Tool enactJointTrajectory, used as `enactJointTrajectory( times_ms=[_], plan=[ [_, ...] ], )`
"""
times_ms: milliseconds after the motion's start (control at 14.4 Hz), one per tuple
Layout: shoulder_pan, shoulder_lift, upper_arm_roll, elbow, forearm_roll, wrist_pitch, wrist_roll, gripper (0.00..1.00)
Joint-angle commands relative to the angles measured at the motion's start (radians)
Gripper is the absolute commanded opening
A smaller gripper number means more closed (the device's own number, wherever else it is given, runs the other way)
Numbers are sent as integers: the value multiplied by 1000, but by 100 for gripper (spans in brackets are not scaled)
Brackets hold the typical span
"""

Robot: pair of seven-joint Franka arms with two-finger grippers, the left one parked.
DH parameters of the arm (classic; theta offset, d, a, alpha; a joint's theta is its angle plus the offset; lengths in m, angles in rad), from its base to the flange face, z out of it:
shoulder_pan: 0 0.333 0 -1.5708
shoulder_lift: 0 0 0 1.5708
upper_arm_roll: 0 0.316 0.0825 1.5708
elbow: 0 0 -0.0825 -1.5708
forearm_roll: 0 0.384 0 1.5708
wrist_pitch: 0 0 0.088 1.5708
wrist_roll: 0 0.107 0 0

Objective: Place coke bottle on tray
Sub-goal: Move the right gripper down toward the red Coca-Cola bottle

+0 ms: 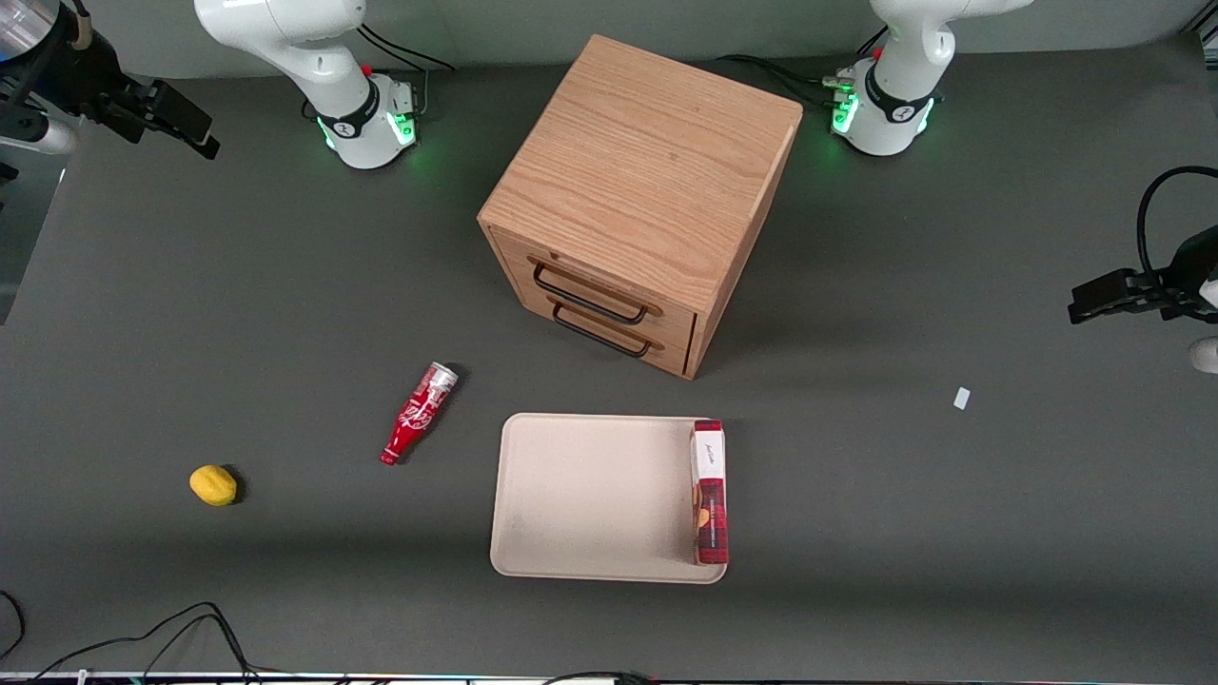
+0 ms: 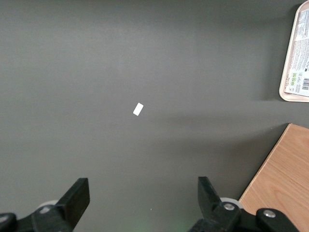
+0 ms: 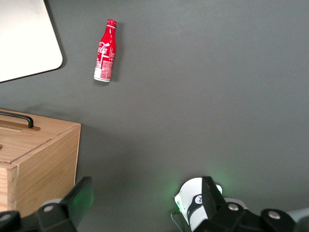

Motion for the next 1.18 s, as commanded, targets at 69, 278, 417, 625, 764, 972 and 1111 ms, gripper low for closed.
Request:
enactJointTrajectory(
  times_ms=[69, 278, 417, 625, 764, 972, 1111],
  plan=[
    [4, 0, -7, 17, 15, -19, -20, 100],
    [14, 32, 6, 23, 15, -17, -9, 100],
    [17, 105, 28, 50, 23, 3, 9, 100],
    [17, 283, 72, 54, 32, 139, 199, 100],
    [17, 412, 92, 44, 64, 222, 322, 100],
    [17, 584, 95, 3, 63, 396, 458, 100],
    [21, 657, 98, -60, 55, 566, 514, 100]
  ],
)
